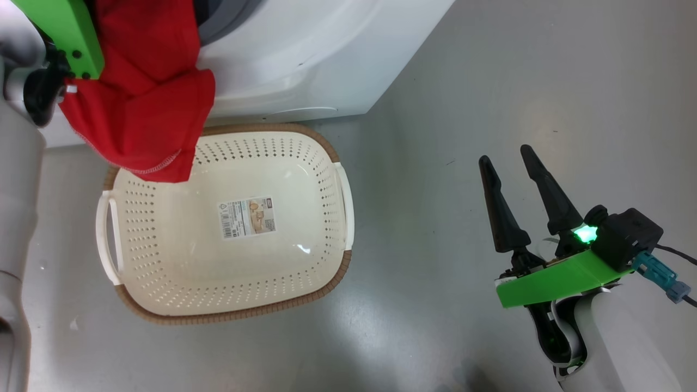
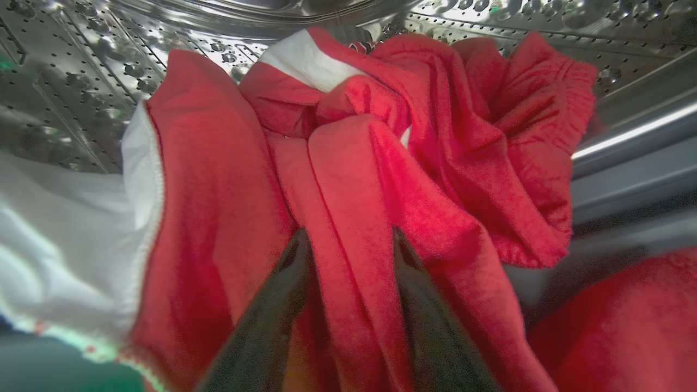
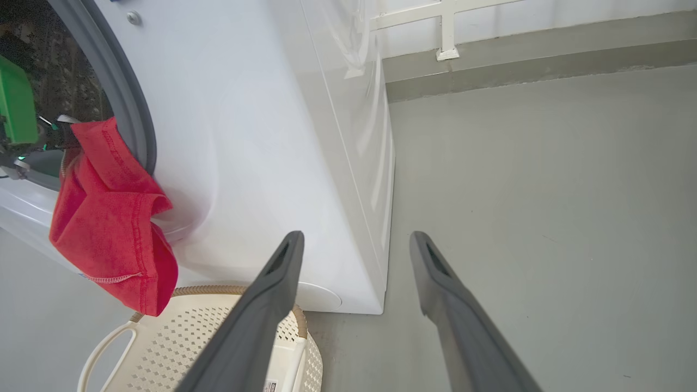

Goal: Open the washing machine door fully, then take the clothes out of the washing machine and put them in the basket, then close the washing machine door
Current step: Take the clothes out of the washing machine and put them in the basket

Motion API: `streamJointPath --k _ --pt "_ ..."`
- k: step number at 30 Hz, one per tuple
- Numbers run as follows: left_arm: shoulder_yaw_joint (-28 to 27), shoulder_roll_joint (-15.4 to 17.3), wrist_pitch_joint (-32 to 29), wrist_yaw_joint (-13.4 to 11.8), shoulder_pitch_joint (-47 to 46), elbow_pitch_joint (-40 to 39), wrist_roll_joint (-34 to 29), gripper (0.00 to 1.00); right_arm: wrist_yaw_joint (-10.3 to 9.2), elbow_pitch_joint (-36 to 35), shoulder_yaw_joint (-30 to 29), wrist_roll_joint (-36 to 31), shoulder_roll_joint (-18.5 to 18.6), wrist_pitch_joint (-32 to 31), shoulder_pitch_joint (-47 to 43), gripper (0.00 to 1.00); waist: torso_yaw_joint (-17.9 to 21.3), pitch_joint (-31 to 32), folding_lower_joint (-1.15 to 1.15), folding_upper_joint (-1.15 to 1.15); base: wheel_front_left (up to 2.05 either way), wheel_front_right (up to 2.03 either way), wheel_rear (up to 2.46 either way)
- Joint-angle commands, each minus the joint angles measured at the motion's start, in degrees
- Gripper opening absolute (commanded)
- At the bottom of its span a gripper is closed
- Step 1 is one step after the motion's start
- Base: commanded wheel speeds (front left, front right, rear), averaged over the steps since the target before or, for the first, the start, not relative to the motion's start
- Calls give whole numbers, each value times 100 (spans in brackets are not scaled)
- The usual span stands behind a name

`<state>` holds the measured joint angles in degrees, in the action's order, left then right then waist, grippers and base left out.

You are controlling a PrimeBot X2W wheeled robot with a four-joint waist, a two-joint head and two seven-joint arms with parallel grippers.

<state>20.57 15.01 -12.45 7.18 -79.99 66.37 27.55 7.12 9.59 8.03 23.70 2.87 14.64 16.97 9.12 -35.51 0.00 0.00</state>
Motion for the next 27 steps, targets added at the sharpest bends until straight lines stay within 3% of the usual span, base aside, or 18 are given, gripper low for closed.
streamJointPath --k 1,2,3,11,21,27 --pt "-33 272 49 31 -140 -58 -32 37 36 -144 116 2 0 36 2 100 5 -2 0 0 0 0 0" --pt "-13 263 73 31 -156 -10 -15 2 36 -147 116 3 0 36 10 100 7 -1 0 0 0 0 0" --pt "10 260 112 31 -173 30 -9 0 36 -150 114 3 0 36 16 100 4 2 0 0 0 0 0" --pt "128 138 848 31 -137 70 242 0 36 -172 10 -43 0 36 37 100 -157 31 0 0 0 0 0" --pt "216 -2 2456 31 354 -118 454 0 36 -174 -205 -154 0 36 -25 100 -481 207 0 0 0 0 0" --pt "50 -8 2738 12 927 -806 447 0 36 -172 -305 -196 0 36 -138 100 -642 363 0 0 0 0 0"
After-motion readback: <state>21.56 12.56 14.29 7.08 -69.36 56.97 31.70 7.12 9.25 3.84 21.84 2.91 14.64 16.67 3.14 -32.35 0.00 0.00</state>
